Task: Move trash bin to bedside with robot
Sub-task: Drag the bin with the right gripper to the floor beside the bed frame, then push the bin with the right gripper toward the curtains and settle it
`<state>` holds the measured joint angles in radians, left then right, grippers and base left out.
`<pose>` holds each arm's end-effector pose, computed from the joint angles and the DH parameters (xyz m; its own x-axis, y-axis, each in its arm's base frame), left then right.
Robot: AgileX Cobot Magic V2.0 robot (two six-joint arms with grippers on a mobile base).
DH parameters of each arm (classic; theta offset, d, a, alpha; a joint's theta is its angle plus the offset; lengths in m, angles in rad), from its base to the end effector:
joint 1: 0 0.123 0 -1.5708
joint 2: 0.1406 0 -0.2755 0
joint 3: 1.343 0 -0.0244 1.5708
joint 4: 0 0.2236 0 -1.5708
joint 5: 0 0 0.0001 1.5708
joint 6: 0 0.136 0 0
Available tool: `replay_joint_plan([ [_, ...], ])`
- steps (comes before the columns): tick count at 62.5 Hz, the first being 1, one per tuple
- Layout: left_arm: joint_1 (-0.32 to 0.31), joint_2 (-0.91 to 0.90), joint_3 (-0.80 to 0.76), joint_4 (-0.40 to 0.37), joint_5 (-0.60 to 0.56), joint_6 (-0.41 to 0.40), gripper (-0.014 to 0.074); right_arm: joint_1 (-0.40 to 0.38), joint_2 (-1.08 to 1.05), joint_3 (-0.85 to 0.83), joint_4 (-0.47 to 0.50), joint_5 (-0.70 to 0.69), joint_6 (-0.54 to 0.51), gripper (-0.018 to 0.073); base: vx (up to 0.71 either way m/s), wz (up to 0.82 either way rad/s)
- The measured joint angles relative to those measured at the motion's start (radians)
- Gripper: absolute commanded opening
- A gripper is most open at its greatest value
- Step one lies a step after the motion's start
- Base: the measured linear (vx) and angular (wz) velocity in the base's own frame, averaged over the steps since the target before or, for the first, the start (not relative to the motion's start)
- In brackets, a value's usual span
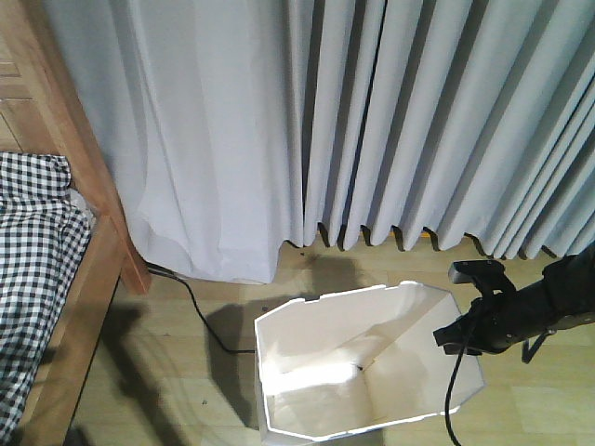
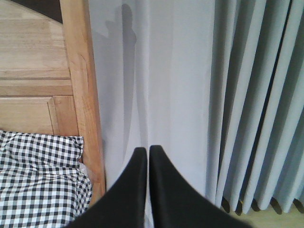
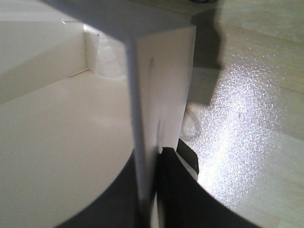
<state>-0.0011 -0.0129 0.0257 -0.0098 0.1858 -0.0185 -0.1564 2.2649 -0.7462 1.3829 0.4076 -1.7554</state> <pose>0.0831 -0.0003 0.1838 -0.1112 -0.0280 -0.9934 -0.0002 0.9996 -0.0282 0.2717 0.0109 -0.0351 -0.9583 -0.2024 -0.2018 -0.2620 0.9042 0.3374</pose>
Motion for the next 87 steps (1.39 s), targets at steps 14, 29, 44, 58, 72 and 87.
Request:
replay_joint_plan([
  [14,0.000,0.000,0.000,0.000,0.000,0.000,-0.0006,0.000,0.000,0.000,0.000,0.000,0.000,-0.0006,0.03,0.00],
  [29,0.000,0.000,0.000,0.000,0.000,0.000,-0.0006,0.000,0.000,0.000,0.000,0.000,0.000,-0.0006,0.00,0.00],
  [44,0.000,0.000,0.000,0.000,0.000,0.000,-0.0006,0.000,0.000,0.000,0.000,0.000,-0.003,-0.0006,0.00,0.00],
  [58,0.000,0.000,0.000,0.000,0.000,0.000,-0.0006,0.000,0.000,0.002,0.094,0.000,-0.053,-0.0006,0.00,0.00],
  [72,0.000,0.000,0.000,0.000,0.000,0.000,-0.0006,0.000,0.000,-0.010,0.158,0.012,-0.019,-0.0005,0.00,0.00],
  [87,0.000,0.000,0.000,0.000,0.000,0.000,-0.0006,0.000,0.000,-0.093,0.055,-0.073,0.122,-0.0001,0.00,0.00],
])
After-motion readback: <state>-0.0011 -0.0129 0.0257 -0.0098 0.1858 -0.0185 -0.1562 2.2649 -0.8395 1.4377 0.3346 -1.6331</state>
